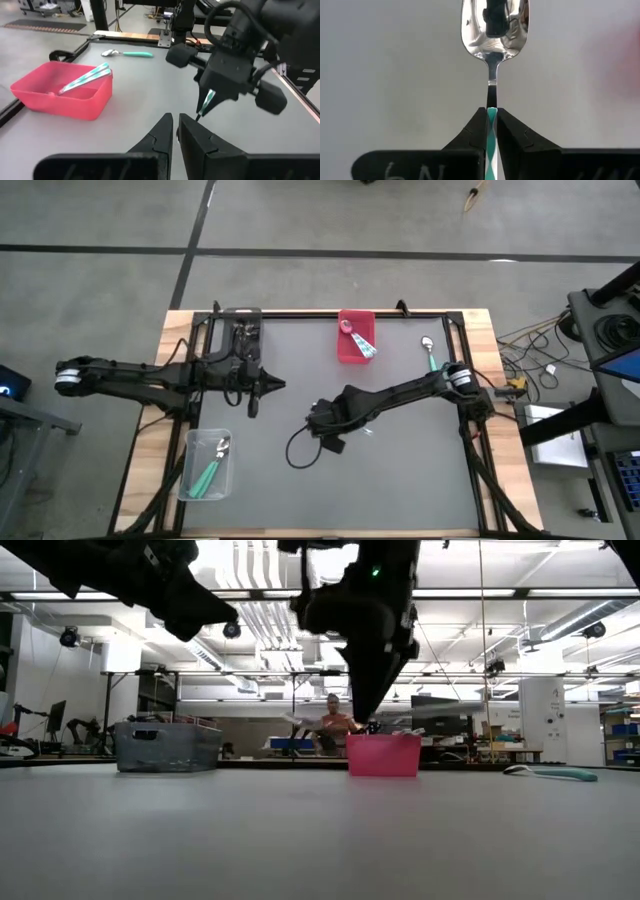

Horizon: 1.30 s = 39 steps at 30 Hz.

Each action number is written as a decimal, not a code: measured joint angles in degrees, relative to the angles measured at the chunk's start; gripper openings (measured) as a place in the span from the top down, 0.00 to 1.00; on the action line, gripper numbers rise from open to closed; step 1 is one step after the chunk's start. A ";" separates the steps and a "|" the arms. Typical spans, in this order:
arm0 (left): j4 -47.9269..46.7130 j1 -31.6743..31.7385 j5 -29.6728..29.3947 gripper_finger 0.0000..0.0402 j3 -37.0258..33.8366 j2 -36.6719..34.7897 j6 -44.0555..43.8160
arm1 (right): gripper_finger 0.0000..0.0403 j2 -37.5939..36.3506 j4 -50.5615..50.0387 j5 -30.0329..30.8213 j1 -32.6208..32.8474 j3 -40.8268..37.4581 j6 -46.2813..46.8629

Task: Sort silverware by color (type)
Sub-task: Put the white green spoon into the red bin

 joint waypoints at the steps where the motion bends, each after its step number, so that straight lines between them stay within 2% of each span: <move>1: 0.29 0.00 0.00 0.97 -0.01 0.00 0.42 | 0.97 -0.61 -0.95 -0.02 -0.08 0.00 -0.18; 10: 4.41 0.02 -0.27 0.97 -0.02 0.04 4.81 | 0.97 -7.73 -7.10 -0.54 -3.33 0.09 -0.33; 15: 7.05 0.02 -5.14 0.97 -0.02 0.58 6.36 | 0.97 -11.09 -8.54 -1.69 -6.83 0.11 -0.47; 19: 7.21 0.02 -8.20 0.97 -0.02 1.30 5.57 | 0.97 -12.11 -9.48 -1.76 -7.93 0.11 -1.08; 28: 7.17 0.02 -8.09 0.97 -0.02 3.56 2.37 | 0.97 -12.25 -16.13 -1.84 -8.12 0.11 0.11; 39: 7.24 0.02 -8.00 0.97 -0.02 5.42 -0.19 | 0.97 -12.35 -19.08 -1.49 -9.77 0.11 -0.84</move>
